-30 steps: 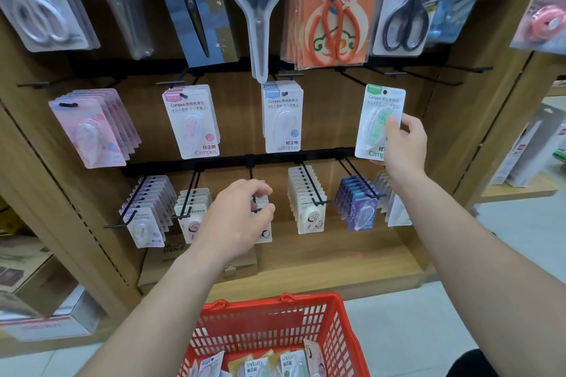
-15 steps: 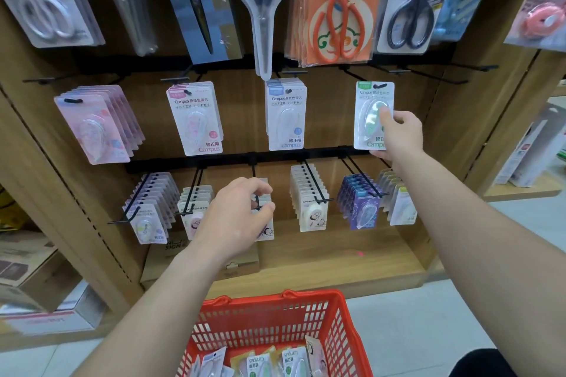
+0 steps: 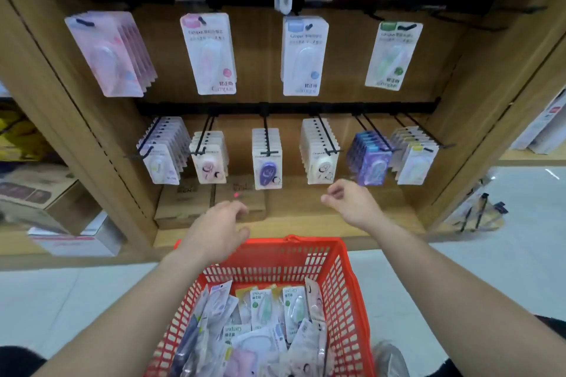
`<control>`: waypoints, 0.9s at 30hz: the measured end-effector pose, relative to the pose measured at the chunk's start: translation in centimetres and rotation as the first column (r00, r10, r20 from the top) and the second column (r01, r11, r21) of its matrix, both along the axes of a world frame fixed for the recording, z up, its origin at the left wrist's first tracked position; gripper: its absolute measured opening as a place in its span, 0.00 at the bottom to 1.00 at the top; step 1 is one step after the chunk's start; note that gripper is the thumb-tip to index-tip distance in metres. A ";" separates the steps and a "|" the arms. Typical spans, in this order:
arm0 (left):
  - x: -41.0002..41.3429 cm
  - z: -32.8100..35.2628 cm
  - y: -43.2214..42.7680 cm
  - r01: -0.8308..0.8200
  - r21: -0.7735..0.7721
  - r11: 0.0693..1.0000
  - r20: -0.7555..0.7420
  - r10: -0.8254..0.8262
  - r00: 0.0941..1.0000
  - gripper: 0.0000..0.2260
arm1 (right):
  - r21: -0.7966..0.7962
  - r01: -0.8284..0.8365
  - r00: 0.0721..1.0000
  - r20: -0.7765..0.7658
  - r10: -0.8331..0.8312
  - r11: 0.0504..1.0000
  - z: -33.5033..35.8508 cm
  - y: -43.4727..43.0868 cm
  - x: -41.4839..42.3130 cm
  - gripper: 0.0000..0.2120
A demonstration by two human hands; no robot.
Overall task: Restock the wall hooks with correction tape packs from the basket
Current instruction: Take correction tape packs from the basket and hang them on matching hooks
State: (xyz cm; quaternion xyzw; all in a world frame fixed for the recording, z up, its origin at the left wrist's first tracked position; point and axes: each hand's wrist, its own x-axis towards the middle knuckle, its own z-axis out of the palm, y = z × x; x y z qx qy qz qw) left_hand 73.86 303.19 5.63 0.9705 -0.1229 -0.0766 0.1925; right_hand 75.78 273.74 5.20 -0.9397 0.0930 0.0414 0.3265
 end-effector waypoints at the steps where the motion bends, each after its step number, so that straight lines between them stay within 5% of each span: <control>1: -0.4 -1.5 0.7 0.015 0.062 0.998 -0.042 -0.012 0.999 0.18 | -0.017 -0.042 0.999 -0.034 0.041 0.999 -1.5 0.5 -0.5 0.11; 6: -4.1 -11.5 5.0 -0.042 0.132 0.990 -0.300 0.080 0.951 0.21 | 0.011 -0.225 0.951 -0.217 0.222 0.974 -10.6 4.5 -3.4 0.13; 12: -6.6 -21.3 7.0 -0.227 0.107 0.968 -0.513 0.249 0.821 0.27 | 0.025 -0.269 0.860 -0.443 0.252 0.963 -21.7 6.7 -5.2 0.24; 19: -3.2 -26.4 6.2 -0.393 0.046 0.918 -0.444 0.371 0.815 0.29 | -0.087 -0.241 0.872 -0.456 0.176 0.967 -29.4 7.4 -4.9 0.31; 23: -2.0 -28.3 4.9 -0.211 0.208 0.955 -0.341 0.273 0.899 0.28 | -0.203 -0.391 0.857 -0.435 0.276 0.898 -31.4 7.3 -3.8 0.27; 27: -1.9 -30.0 1.5 -0.165 0.111 0.980 -0.450 0.197 0.871 0.25 | -0.185 -0.313 0.895 -0.387 0.224 0.931 -31.3 6.6 -2.2 0.17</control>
